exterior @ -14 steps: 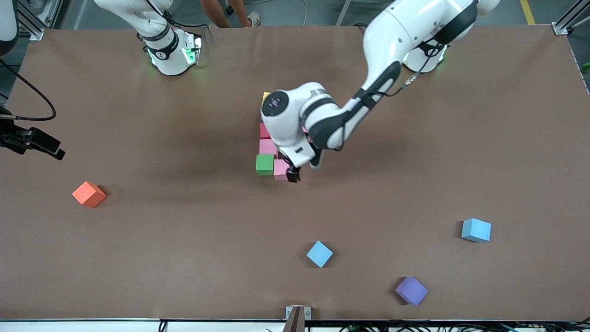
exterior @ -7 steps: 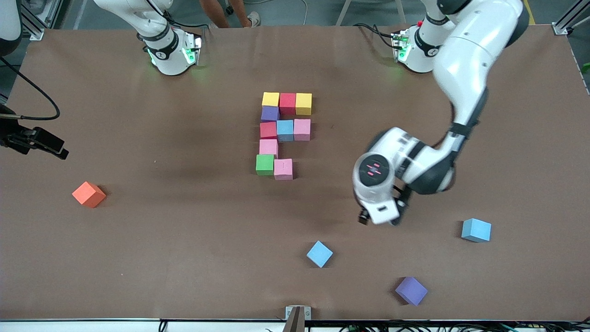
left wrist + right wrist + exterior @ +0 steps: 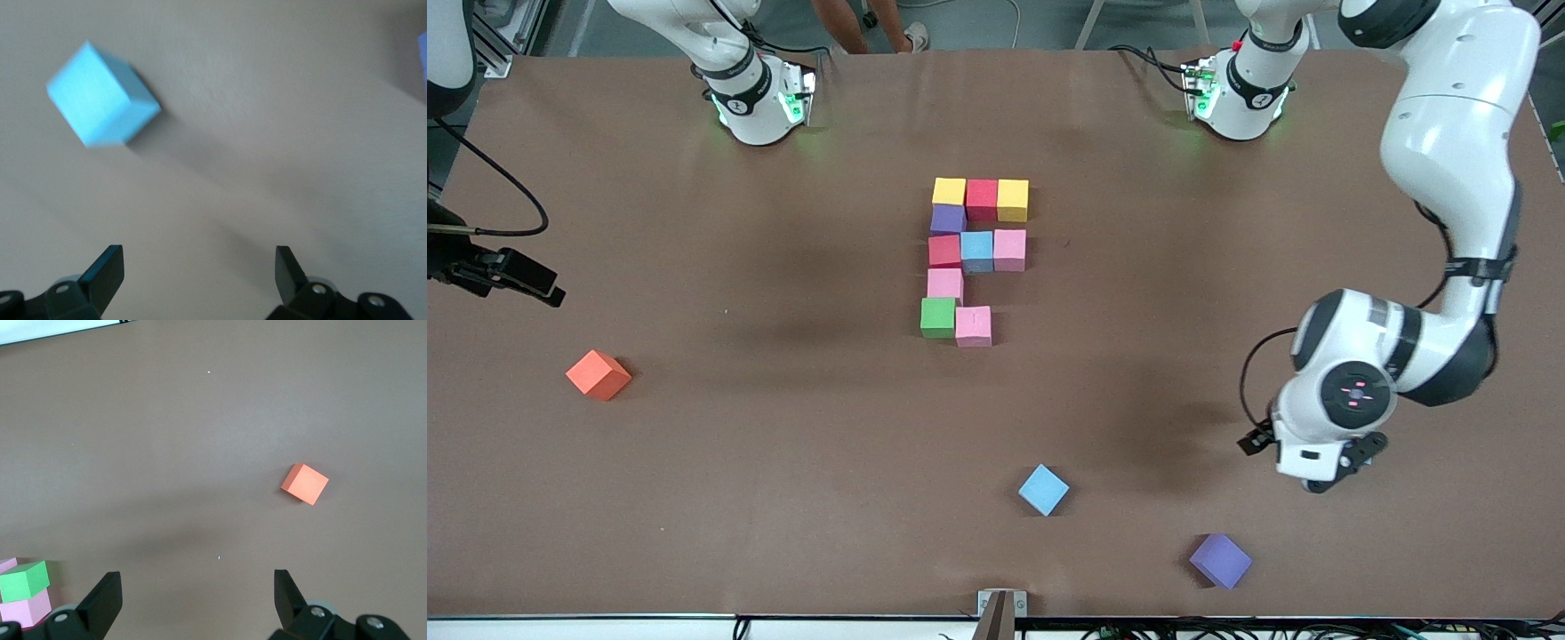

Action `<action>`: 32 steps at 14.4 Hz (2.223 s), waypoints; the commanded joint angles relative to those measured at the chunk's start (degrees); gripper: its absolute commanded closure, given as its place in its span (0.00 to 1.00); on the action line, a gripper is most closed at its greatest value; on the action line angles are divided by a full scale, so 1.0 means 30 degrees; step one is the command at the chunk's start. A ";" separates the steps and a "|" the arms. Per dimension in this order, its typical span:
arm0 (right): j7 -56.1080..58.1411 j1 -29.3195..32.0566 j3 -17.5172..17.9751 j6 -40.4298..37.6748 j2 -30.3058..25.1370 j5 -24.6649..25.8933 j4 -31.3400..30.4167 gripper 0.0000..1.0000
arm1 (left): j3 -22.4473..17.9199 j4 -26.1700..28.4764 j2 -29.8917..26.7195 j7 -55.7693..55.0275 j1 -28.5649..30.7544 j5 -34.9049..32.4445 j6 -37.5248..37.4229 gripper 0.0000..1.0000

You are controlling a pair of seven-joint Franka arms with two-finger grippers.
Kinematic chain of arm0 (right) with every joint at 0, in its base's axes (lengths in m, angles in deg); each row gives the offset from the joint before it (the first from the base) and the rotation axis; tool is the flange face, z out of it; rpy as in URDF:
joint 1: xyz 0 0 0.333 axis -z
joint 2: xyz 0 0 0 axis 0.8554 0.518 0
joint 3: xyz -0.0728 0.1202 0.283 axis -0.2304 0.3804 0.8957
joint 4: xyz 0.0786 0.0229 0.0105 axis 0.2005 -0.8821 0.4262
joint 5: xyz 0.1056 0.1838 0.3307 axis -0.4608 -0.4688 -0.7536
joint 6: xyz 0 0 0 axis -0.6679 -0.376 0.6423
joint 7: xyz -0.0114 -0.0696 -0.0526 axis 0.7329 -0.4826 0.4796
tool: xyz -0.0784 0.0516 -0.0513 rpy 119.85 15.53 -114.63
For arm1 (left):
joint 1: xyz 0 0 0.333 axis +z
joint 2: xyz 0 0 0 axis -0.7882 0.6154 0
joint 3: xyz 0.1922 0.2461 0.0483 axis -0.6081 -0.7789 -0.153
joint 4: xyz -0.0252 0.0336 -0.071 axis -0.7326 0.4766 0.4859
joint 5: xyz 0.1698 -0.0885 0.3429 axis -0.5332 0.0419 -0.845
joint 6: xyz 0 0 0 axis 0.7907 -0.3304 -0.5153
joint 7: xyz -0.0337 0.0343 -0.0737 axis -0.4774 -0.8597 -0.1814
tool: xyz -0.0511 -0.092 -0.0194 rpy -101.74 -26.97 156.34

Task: Arrange 11 blocks into digit 3
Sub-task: 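Move the left gripper over to the loose blue cube, then grasp the blue cube with the left gripper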

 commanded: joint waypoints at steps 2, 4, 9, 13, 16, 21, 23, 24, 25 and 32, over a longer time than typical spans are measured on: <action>0.2521 -0.0037 0.0016 0.0093 -0.1327 0.0310 -0.1115 0.00 | 0.0592 0.1601 -0.1035 0.8650 0.2377 -0.0115 0.0082 0.00; 0.2709 -0.0066 0.0016 0.0123 -0.1269 0.0310 -0.1056 0.00 | 0.1061 0.2157 -0.1123 1.3870 0.3901 -0.0087 0.0663 0.00; 0.2915 -0.0095 0.0016 0.0064 -0.1240 0.0368 -0.0499 0.00 | 0.1005 0.4705 -0.0889 1.5619 0.5518 -0.0232 0.6372 0.00; 0.2885 -0.0212 0.0046 -0.0405 -0.1181 0.0368 -0.0470 0.00 | 0.0946 0.4797 -0.0275 1.5677 0.6016 -0.1667 0.8162 0.00; 0.2885 -0.0212 0.0046 -0.0375 -0.1152 0.0339 -0.0353 0.00 | 0.0917 0.4826 0.0369 1.5648 0.6395 -0.2516 0.9483 0.00; 0.2972 -0.0597 -0.0483 -0.0346 -0.1152 0.0544 -0.0352 0.00 | 0.0917 0.5059 0.0840 1.5153 0.6895 -0.2930 1.0570 0.43; 0.3002 -0.0360 -0.0074 -0.0317 -0.1152 0.0573 -0.0381 0.00 | 0.0975 0.5060 0.0665 1.3899 0.6925 -0.2607 1.0454 0.74; 0.3002 -0.0040 0.0189 -0.0259 -0.1152 0.0573 -0.0411 0.00 | 0.1120 0.5060 0.0577 1.2962 0.6896 -0.2519 1.0279 0.83; 0.3002 0.0166 0.0453 -0.0229 -0.1152 0.0573 -0.0411 0.00 | 0.1180 0.5060 0.0547 1.2228 0.6808 -0.2315 1.0103 0.85; 0.2944 0.0052 0.0485 -0.0463 -0.1152 0.0866 -0.0411 0.00 | 0.5801 0.5031 -0.0713 -0.0323 0.6808 -0.2079 0.2026 0.86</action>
